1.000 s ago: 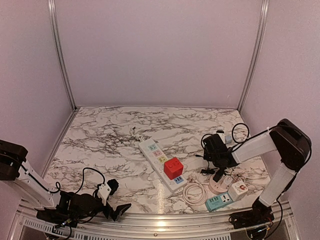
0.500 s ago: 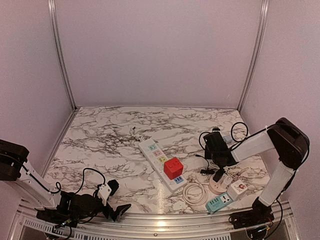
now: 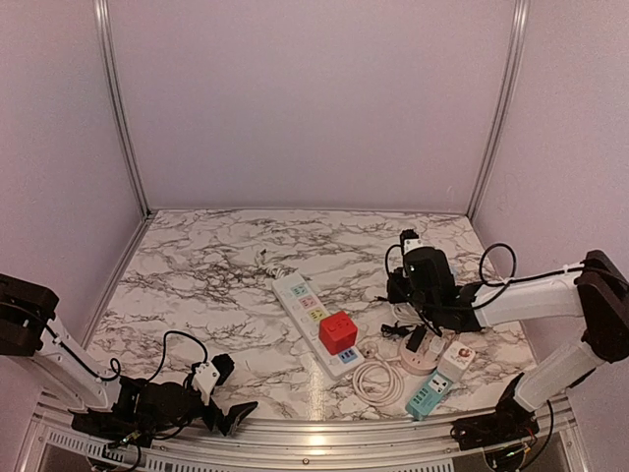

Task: Insert the plug
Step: Pick up the socket from the corner of the board.

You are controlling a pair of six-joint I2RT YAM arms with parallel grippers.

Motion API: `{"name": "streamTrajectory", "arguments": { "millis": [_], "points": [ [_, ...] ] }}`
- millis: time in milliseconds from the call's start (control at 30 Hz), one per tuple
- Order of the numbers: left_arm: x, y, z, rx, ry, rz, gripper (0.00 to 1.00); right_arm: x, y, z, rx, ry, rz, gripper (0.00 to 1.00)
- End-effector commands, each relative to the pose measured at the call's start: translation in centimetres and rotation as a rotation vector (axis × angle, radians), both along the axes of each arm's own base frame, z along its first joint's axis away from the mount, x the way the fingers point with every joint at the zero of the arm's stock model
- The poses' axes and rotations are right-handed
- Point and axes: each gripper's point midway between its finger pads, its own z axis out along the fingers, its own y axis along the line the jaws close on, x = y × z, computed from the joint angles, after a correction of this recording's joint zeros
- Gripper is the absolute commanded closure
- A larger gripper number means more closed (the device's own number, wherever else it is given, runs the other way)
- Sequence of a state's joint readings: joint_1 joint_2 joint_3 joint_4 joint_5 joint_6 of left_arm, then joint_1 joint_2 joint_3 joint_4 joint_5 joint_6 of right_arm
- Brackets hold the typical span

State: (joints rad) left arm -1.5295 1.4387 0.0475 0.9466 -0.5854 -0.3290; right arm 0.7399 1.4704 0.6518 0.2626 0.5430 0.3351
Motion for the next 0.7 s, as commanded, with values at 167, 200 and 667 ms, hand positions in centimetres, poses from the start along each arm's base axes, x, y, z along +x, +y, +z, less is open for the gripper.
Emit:
{"name": "streamTrajectory", "arguments": {
  "millis": [167, 200, 667],
  "points": [
    [0.1, -0.3, 0.5, -0.019, -0.016, 0.004, 0.01, -1.6, 0.9, 8.3, 0.174, -0.197, 0.090, 1.00],
    [0.1, -0.3, 0.4, -0.016, -0.018, 0.006, 0.01, -1.7, 0.5, 8.9, 0.182, -0.217, 0.075, 1.00],
    [-0.1, -1.1, -0.2, -0.002, -0.011, -0.010, 0.01, -2.5, -1.7, 17.8, 0.266, -0.419, -0.047, 1.00]
  ]
}}
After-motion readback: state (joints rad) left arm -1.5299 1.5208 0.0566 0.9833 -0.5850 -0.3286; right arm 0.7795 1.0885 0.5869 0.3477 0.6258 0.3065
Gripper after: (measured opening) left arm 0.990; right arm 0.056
